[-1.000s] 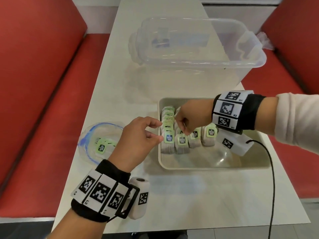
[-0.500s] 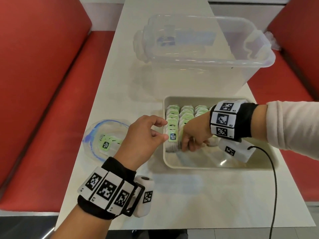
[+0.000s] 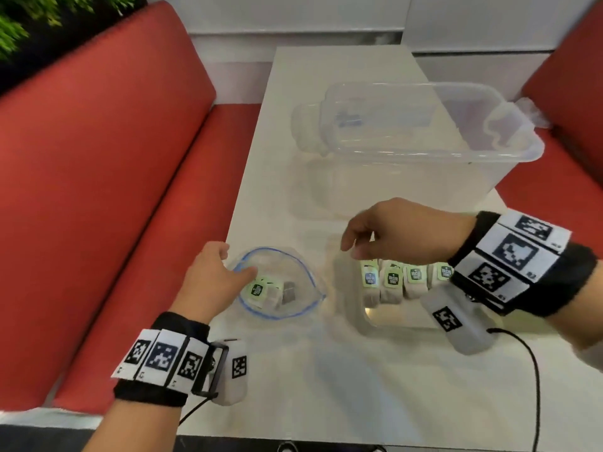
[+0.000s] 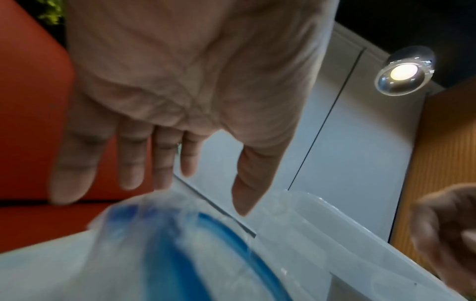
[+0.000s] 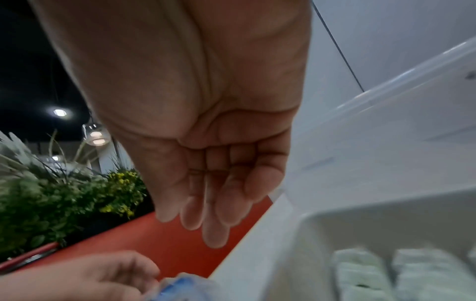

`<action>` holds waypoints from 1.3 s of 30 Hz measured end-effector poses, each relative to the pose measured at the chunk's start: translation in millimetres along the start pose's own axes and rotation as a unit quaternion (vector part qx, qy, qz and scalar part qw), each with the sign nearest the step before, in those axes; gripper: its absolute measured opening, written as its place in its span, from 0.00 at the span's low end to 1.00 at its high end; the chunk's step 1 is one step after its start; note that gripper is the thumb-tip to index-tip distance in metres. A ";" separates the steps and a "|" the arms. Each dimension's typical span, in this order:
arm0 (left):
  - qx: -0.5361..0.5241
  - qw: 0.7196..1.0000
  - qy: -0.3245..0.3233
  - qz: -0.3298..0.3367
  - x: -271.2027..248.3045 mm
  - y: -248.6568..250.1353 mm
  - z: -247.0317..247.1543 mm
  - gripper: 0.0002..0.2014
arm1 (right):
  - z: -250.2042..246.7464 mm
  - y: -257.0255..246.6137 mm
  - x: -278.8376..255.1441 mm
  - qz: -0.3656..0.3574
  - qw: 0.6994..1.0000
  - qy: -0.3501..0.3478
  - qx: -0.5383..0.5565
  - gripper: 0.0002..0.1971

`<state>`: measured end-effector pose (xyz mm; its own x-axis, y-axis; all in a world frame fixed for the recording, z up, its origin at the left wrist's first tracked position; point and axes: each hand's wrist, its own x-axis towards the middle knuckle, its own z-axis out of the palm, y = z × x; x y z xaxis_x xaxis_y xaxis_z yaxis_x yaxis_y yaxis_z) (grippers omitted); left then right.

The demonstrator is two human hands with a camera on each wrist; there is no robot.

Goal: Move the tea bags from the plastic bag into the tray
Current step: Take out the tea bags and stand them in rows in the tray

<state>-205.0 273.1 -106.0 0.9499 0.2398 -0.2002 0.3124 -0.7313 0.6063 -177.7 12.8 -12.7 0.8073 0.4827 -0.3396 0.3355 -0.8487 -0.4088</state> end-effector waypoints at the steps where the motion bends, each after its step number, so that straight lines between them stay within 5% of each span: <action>1: 0.012 0.999 -0.033 -0.015 -0.5 -3.5 4.6 0.29 | 7.6 -12.5 0.8 -0.007 1.000 0.017 0.012 0.08; 5: 0.026 0.998 -0.060 0.009 -3.3 -14.0 16.8 0.18 | 61.4 -56.7 19.8 -0.020 0.998 0.045 0.050 0.12; 12: -0.054 0.997 -0.030 0.046 -11.8 -30.0 26.7 0.21 | 151.0 -81.8 87.2 0.069 0.996 0.058 -0.008 0.17; 25: -0.085 0.994 -0.030 0.068 -1.7 -42.8 31.3 0.25 | 154.3 -72.1 79.1 0.076 0.977 0.184 0.080 0.06; 32: -0.068 0.994 -0.061 0.053 -1.5 -34.2 32.1 0.30 | 141.6 -65.6 71.0 0.120 0.902 0.277 0.310 0.11; 36: -0.139 0.977 0.097 0.131 -8.4 -23.5 18.1 0.25 | 123.3 -64.0 64.6 0.108 0.846 0.306 0.423 0.14; 39: -0.245 0.946 0.104 0.184 -13.6 -10.8 6.0 0.30 | 107.8 -65.9 59.7 0.081 0.816 0.316 0.477 0.14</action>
<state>-221.3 273.9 -114.4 0.9583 0.1834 0.2191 -0.1256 -0.4182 0.8996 -204.0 120.9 -97.4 0.9937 -0.0841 -0.0735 -0.0883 -0.1897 -0.9779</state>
